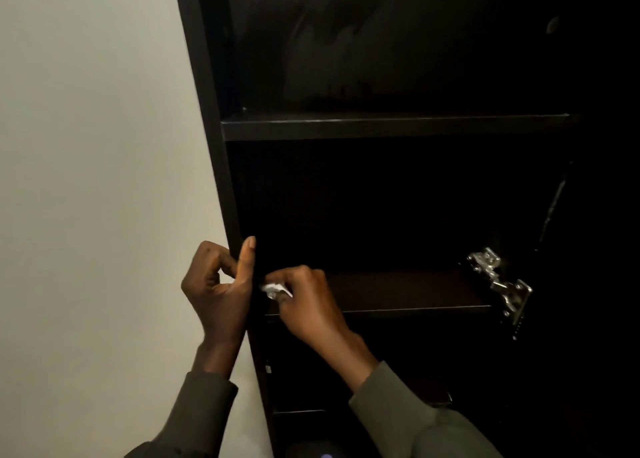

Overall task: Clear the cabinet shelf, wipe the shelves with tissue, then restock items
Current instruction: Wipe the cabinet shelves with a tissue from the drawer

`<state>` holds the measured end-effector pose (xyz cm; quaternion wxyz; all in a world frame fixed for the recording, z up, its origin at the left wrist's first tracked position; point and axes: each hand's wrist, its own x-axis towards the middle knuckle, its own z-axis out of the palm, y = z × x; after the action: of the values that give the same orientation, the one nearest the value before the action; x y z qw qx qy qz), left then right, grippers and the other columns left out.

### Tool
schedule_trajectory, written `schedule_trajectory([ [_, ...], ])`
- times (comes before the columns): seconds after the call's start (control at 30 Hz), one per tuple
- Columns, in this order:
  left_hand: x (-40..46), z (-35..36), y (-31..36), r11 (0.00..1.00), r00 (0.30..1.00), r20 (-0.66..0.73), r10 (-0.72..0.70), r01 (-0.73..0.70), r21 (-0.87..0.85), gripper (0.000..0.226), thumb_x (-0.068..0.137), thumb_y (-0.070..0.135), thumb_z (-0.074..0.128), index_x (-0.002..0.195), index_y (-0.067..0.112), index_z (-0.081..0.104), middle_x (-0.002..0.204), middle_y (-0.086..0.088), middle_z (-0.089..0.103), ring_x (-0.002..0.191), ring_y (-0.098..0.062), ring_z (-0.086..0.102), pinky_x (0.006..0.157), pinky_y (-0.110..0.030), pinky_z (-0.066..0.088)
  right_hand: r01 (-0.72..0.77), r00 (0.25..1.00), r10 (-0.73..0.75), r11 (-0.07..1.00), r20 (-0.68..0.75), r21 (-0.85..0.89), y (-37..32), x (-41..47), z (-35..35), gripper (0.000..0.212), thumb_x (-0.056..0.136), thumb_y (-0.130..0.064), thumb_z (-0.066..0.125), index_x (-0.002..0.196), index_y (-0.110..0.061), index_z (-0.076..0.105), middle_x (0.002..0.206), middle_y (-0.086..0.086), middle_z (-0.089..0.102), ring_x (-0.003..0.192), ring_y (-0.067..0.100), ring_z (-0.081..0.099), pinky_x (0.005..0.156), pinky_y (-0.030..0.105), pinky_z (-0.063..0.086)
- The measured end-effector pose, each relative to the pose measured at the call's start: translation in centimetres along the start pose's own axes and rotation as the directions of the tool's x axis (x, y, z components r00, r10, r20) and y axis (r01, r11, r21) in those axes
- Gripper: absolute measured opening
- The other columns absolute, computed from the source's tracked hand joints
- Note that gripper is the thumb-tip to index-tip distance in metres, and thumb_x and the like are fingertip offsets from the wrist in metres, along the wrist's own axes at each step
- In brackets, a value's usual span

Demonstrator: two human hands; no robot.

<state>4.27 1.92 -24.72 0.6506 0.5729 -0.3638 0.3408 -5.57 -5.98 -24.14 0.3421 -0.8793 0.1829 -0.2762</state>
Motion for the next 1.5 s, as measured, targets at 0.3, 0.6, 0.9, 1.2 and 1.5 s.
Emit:
schedule_trajectory([
  [0.3,0.0,0.2,-0.3,0.999,0.999,-0.023,-0.028,0.028,0.025,0.046,0.093,0.010,0.070,0.058,0.008,0.041,0.059,-0.008,0.039,0.056,-0.019,0.038,0.057,-0.028,0.030,-0.009,0.989,-0.030,0.964,-0.142,-0.266,0.9,3.3,-0.7,0.012,0.089,-0.020,0.066,0.097,-0.021,0.075,0.091,0.001,0.074,0.086,0.020,0.069,0.066,0.028,0.054],
  [0.6,0.4,0.1,0.0,0.998,0.998,-0.026,-0.057,0.057,-0.010,0.047,0.090,0.011,0.071,0.055,0.006,0.040,0.059,-0.004,0.041,0.056,-0.016,0.040,0.058,-0.025,0.032,0.052,0.996,-0.024,0.943,0.089,-0.329,-1.7,1.8,1.3,0.023,0.094,-0.010,0.056,0.116,-0.010,0.063,0.120,0.014,0.052,0.111,0.028,0.052,0.093,0.032,0.044],
  [0.9,0.5,-0.1,0.5,0.999,0.999,0.001,-0.053,0.053,-0.010,0.047,0.088,0.014,0.071,0.055,0.009,0.038,0.058,0.003,0.040,0.054,-0.011,0.039,0.056,-0.022,0.032,-0.023,0.999,0.029,0.983,0.035,-0.180,-2.0,2.0,-3.2,0.020,0.091,-0.015,0.062,0.103,-0.025,0.075,0.106,-0.004,0.069,0.096,0.006,0.064,0.074,0.004,0.040],
  [1.2,0.7,0.0,0.3,0.999,0.999,0.016,-0.046,0.046,-0.015,0.047,0.085,0.017,0.073,0.054,0.011,0.039,0.059,0.007,0.041,0.053,-0.009,0.042,0.055,-0.019,0.034,0.011,1.000,-0.009,0.967,0.007,-0.256,-0.2,3.7,2.5,0.032,0.099,-0.020,0.044,0.130,-0.022,0.054,0.134,0.003,0.050,0.124,0.017,0.047,0.096,0.014,0.038],
  [1.5,0.7,0.9,0.5,0.999,0.997,-0.063,-0.034,0.034,-0.006,0.053,0.084,0.030,0.069,0.051,0.011,0.032,0.054,0.007,0.034,0.048,-0.005,0.034,0.052,-0.014,0.029,0.020,0.958,0.081,0.937,0.275,-0.349,-0.3,4.0,0.3,0.153,0.040,-0.101,-0.016,0.153,-0.005,0.023,0.150,0.002,0.041,0.141,0.012,0.035,0.110,0.016,0.021],
])
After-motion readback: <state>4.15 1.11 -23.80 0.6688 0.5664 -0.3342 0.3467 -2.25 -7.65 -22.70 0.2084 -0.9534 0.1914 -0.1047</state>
